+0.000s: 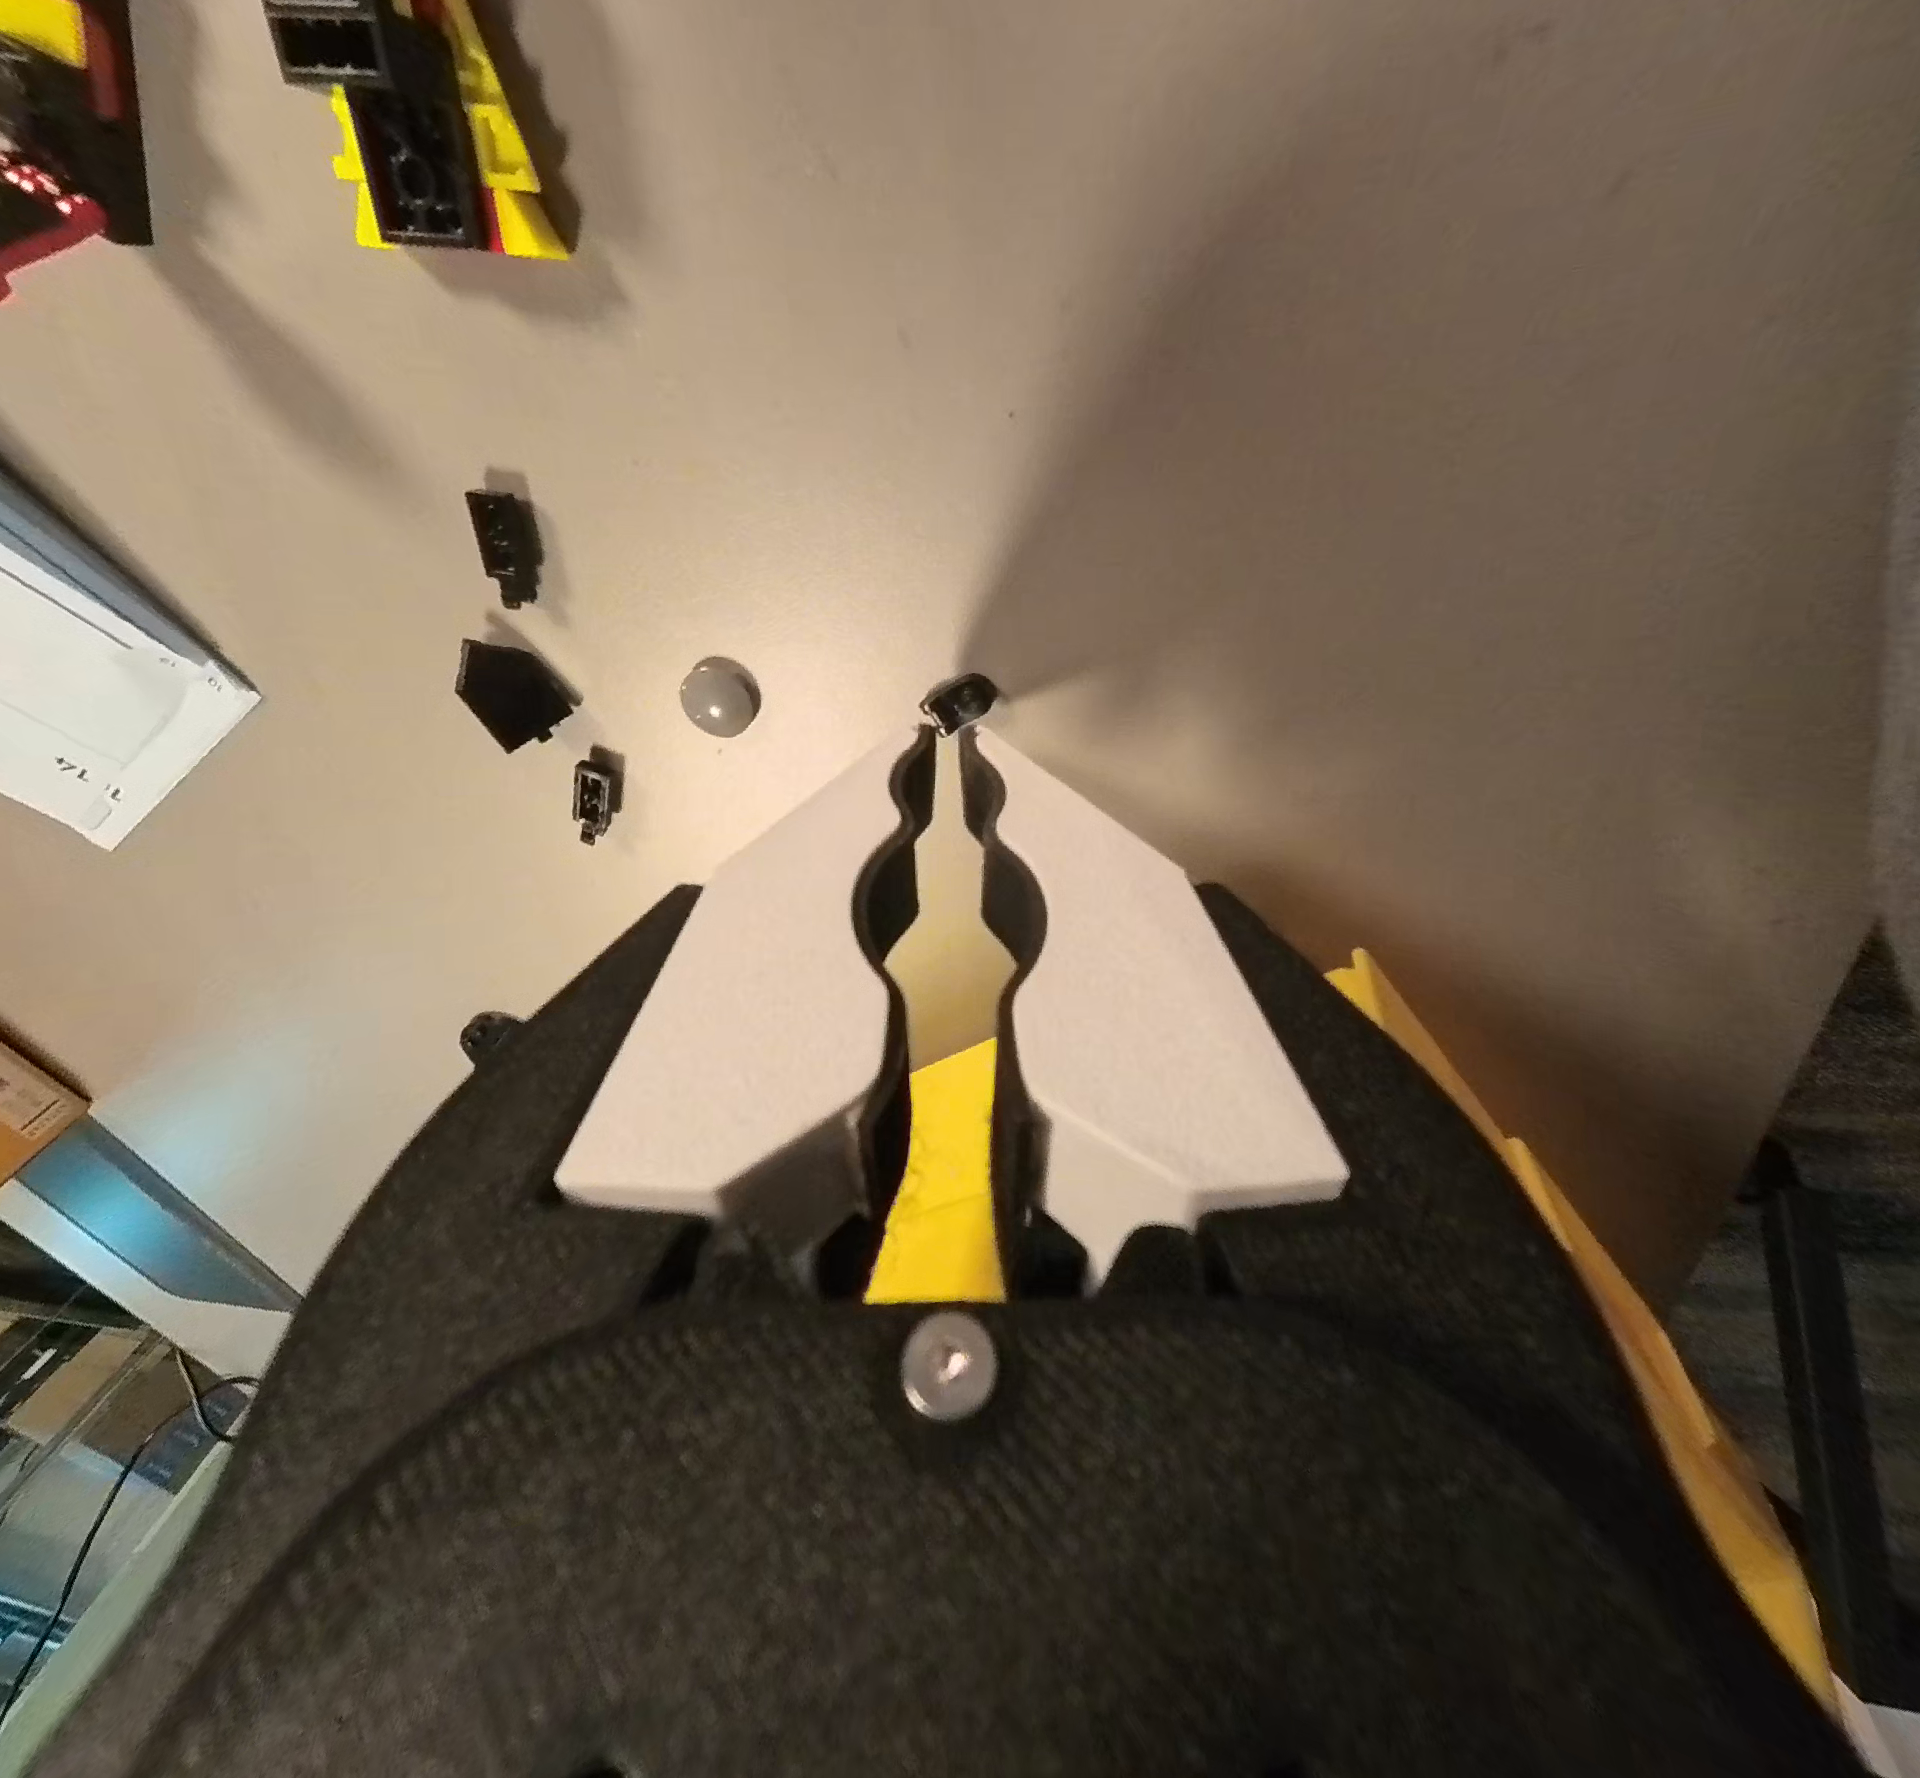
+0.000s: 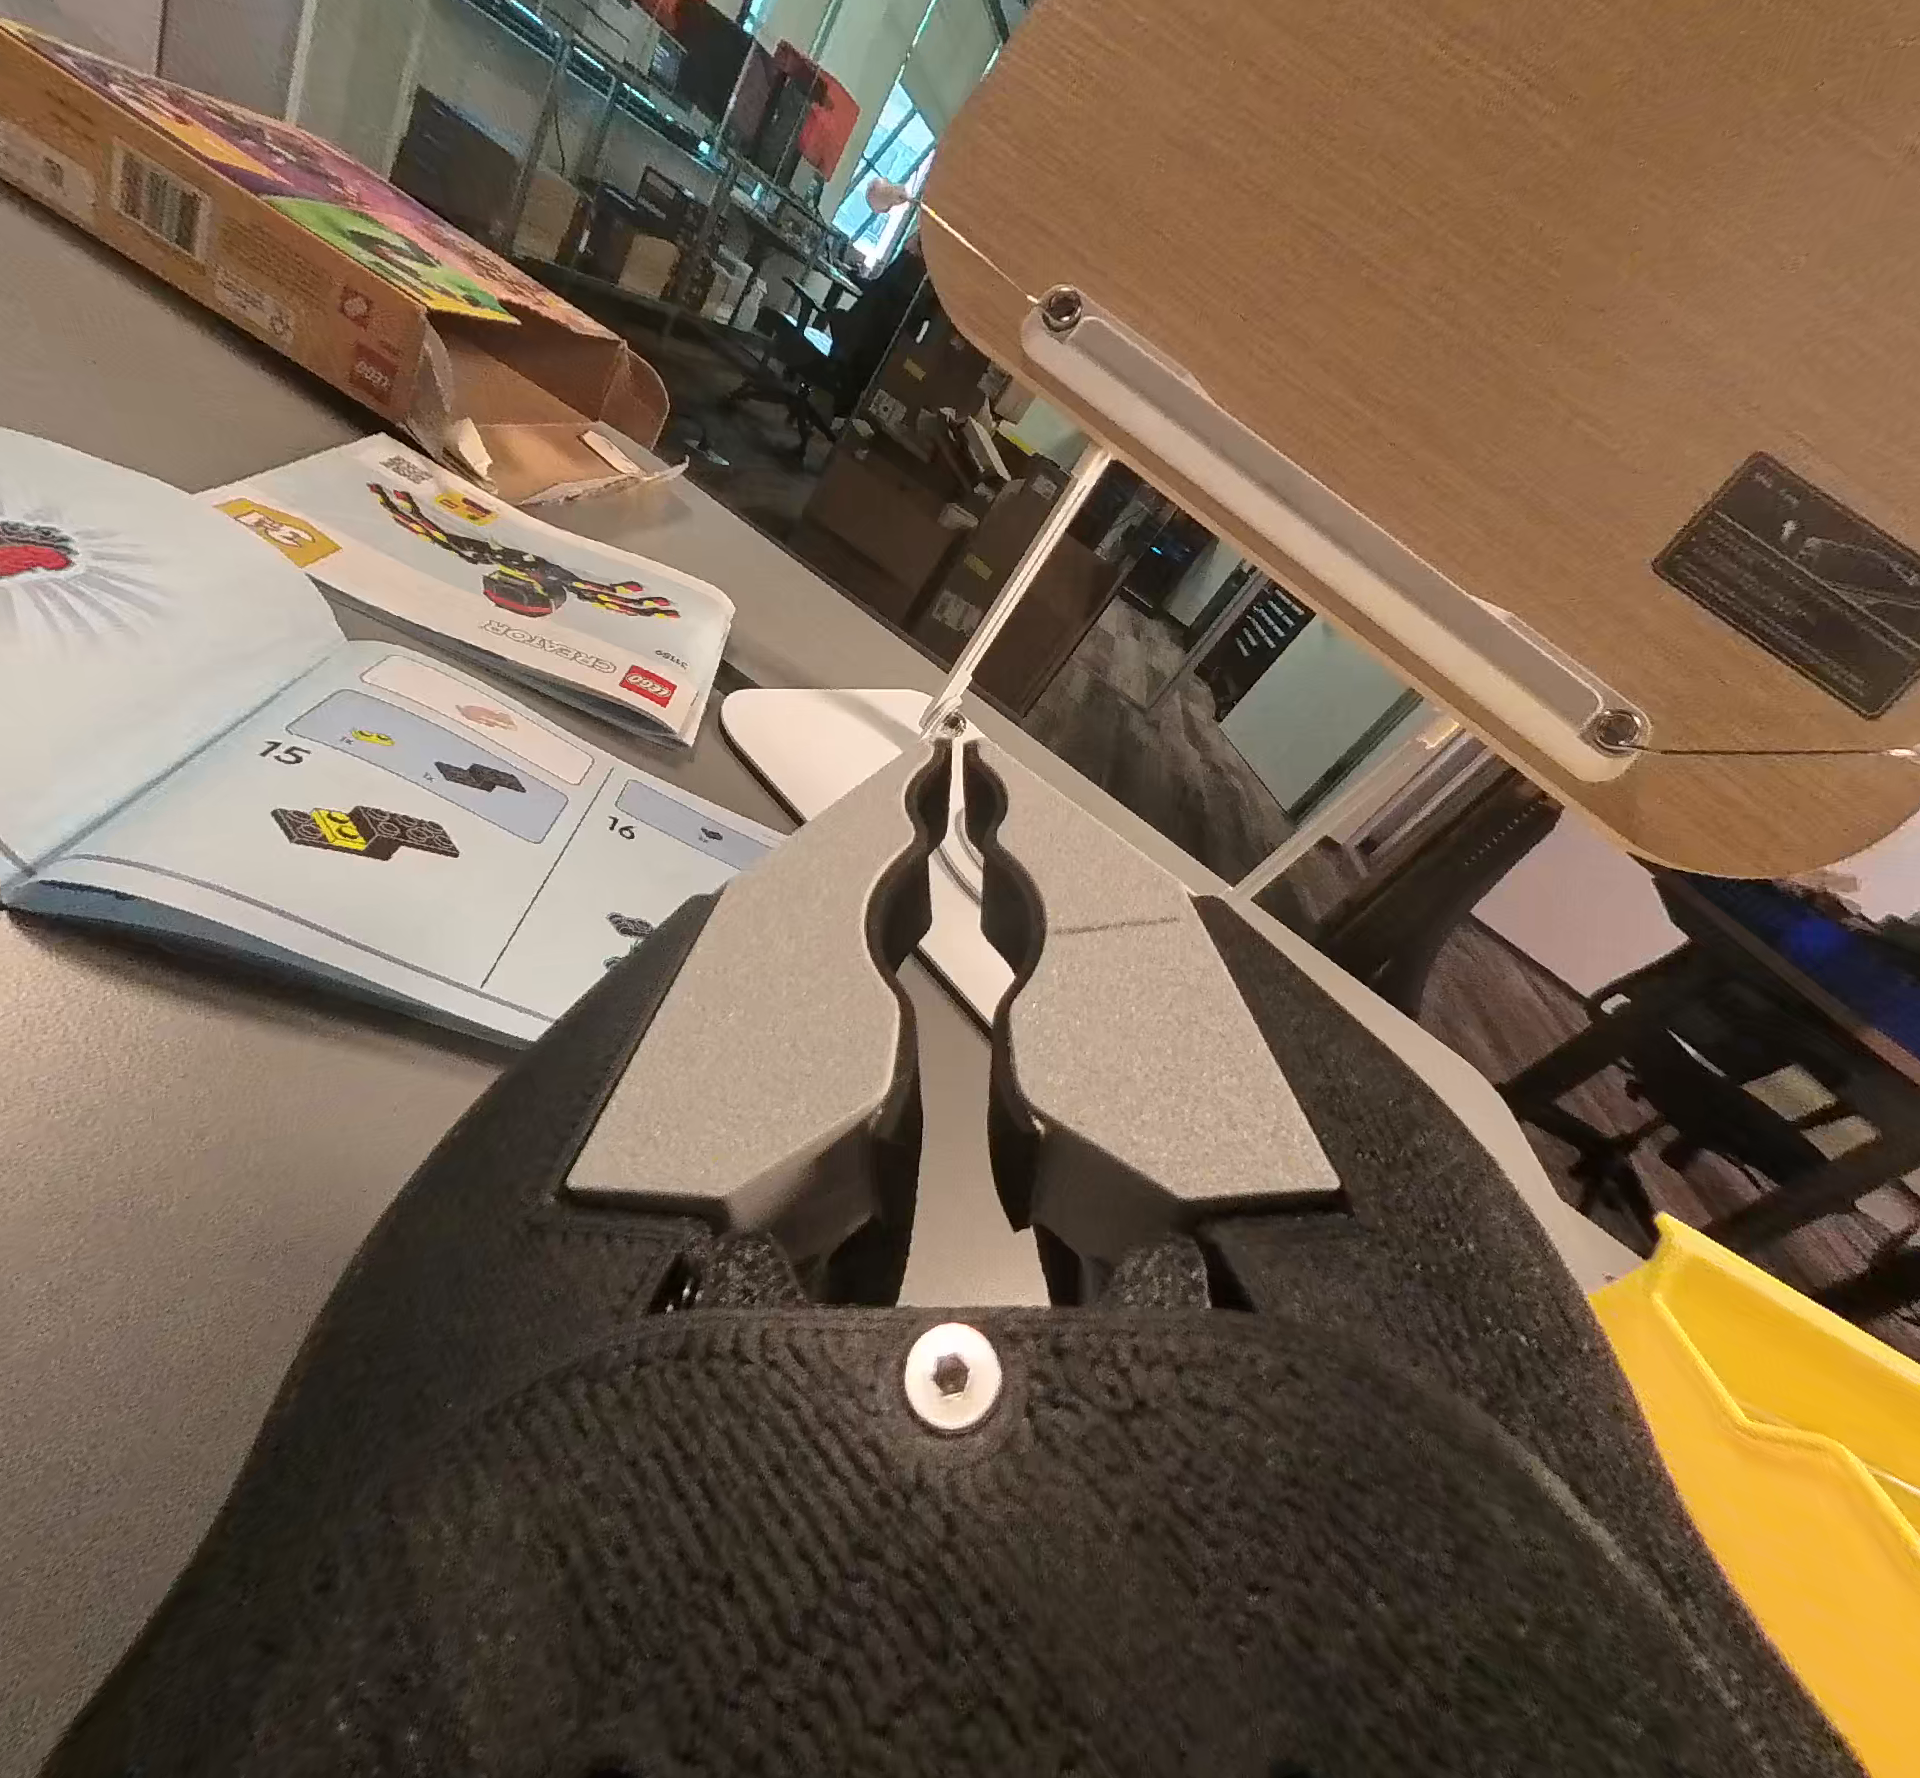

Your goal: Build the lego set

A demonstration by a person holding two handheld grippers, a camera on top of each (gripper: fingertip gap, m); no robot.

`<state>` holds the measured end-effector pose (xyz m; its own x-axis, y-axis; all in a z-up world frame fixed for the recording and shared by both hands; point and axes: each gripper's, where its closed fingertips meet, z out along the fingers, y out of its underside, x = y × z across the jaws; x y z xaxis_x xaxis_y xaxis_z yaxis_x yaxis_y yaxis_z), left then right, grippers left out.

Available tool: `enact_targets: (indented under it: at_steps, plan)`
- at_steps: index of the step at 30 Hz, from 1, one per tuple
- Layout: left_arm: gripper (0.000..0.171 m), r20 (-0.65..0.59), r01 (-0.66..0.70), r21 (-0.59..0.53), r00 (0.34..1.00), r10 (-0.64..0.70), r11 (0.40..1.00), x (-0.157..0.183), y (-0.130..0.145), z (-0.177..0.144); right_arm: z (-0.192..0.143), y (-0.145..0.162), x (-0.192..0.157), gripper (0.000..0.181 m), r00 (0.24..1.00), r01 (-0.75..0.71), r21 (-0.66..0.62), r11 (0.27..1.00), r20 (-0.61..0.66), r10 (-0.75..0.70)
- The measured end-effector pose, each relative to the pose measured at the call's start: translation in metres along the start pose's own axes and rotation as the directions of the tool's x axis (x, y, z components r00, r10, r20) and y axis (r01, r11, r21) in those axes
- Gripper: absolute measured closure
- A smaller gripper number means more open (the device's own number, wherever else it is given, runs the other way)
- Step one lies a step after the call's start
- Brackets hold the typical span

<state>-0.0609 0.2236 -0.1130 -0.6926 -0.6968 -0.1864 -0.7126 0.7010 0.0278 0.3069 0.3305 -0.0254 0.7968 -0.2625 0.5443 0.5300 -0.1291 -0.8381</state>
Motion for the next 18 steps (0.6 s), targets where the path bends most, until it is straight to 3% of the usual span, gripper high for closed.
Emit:
enact_targets:
  at_steps: [14, 18]
  plan:
    - [0.168, 0.005, 0.005, -0.009, 1.0, -0.005, 1.0, -0.0008, 0.0013, 0.0004, -0.0019, -0.0033, 0.0014, 0.181, 1.0, -0.002, 0.027, 1.0, -0.013, 0.002]
    - [0.168, -0.004, -0.002, -0.056, 1.0, 0.002, 0.998, 0.0001, 0.0059, 0.0034, -0.0021, -0.0043, 0.0009, 0.181, 0.999, 0.024, 0.035, 0.999, -0.026, -0.023]
